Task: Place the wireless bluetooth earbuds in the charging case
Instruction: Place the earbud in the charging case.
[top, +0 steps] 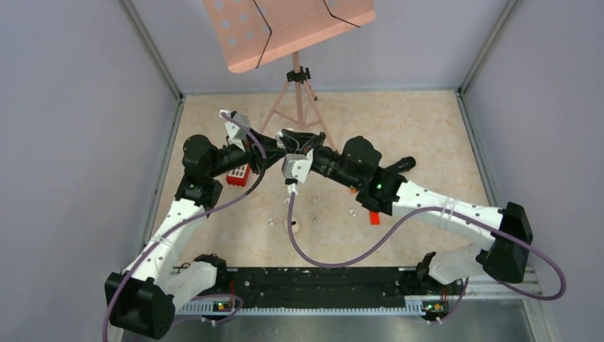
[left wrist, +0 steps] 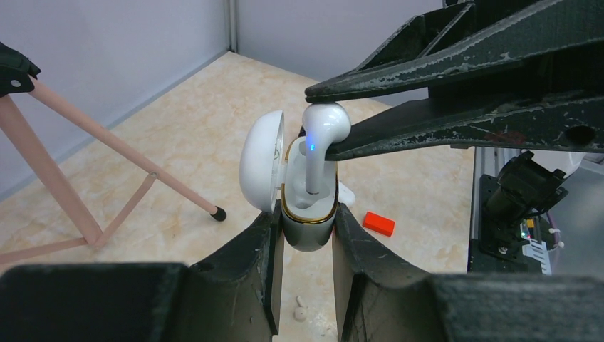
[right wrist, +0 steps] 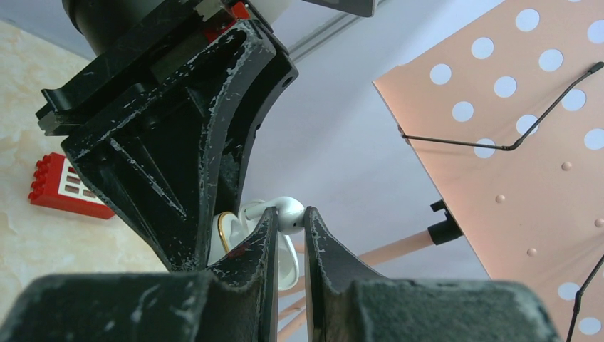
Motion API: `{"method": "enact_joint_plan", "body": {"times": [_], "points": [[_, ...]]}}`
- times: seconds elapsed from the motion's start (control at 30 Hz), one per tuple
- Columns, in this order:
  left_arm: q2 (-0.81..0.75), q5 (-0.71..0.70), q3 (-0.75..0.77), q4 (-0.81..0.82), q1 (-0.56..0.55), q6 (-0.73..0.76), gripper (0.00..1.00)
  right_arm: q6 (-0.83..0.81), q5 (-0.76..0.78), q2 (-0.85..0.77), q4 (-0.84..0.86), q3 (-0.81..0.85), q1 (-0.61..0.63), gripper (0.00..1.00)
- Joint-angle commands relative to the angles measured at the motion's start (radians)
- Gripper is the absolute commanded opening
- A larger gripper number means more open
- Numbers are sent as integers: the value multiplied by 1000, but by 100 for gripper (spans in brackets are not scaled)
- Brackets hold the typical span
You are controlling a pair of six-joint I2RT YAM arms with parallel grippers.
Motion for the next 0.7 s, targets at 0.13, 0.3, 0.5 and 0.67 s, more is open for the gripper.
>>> {"method": "enact_joint_plan", "body": {"times": [0.13,0.3,0.5,0.67], "points": [[-17,-31,49,52,-2,-26,0,-19,-9,-47,37,-6,13,0],[-10,-27,53,57,-2,-26,0,-26,-7,-39,29,-4,12,0],[-10,-12,62,57,-2,-5,0,-32,3,-24,19,4,12,0],[-8,-13,70,54,-1,-2,0,-38,9,-17,4,11,11,0]]}}
